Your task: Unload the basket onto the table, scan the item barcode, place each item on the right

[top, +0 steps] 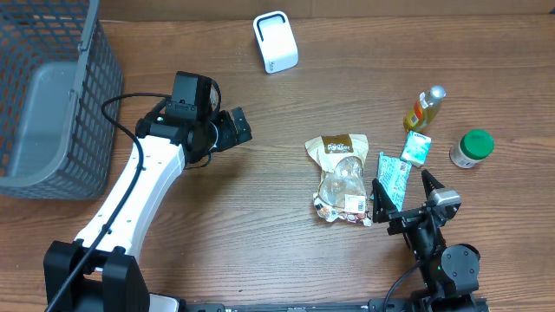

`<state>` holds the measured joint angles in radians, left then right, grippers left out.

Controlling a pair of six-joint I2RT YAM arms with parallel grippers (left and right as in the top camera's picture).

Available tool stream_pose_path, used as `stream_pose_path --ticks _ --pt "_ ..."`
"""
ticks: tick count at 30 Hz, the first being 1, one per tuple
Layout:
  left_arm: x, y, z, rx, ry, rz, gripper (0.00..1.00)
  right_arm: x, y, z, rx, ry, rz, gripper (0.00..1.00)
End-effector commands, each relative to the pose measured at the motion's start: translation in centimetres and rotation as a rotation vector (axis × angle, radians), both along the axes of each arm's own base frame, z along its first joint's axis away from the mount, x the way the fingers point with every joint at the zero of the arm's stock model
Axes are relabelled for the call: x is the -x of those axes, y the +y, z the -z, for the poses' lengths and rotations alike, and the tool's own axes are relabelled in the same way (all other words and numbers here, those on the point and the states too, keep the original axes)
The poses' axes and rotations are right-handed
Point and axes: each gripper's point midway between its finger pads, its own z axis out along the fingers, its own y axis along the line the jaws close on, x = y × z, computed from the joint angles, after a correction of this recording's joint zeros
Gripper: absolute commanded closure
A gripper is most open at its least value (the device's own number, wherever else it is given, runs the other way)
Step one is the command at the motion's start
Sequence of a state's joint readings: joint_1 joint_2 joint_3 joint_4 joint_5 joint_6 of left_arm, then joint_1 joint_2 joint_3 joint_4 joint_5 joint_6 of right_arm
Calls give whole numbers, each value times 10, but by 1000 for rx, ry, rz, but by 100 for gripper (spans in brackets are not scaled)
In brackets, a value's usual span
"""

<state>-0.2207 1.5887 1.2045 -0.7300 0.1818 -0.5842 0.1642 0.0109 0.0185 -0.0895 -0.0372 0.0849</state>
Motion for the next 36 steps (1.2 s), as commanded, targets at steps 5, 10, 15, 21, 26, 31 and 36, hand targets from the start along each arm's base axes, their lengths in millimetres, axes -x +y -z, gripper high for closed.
stream_pose_path --ticks 5,10,15,21,26,31,36 --pt "-2 4 -4 -9 -16 -3 0 0 0 2 3 -6 1 0" --pt "4 15 2 -103 -6 51 0 0 0 2 3 -6 1 0" --pt "23 34 16 -207 72 42 0 0 0 2 3 -6 1 0" --pt "39 40 34 -220 89 41 0 0 0 2 3 -6 1 0" --pt "47 41 49 -214 2 58 0 0 0 2 3 -6 1 0" --pt "64 45 63 -229 -55 107 0 0 0 2 3 -6 1 0" --pt "91 51 79 -234 -20 110 0 0 0 2 3 -6 1 0"
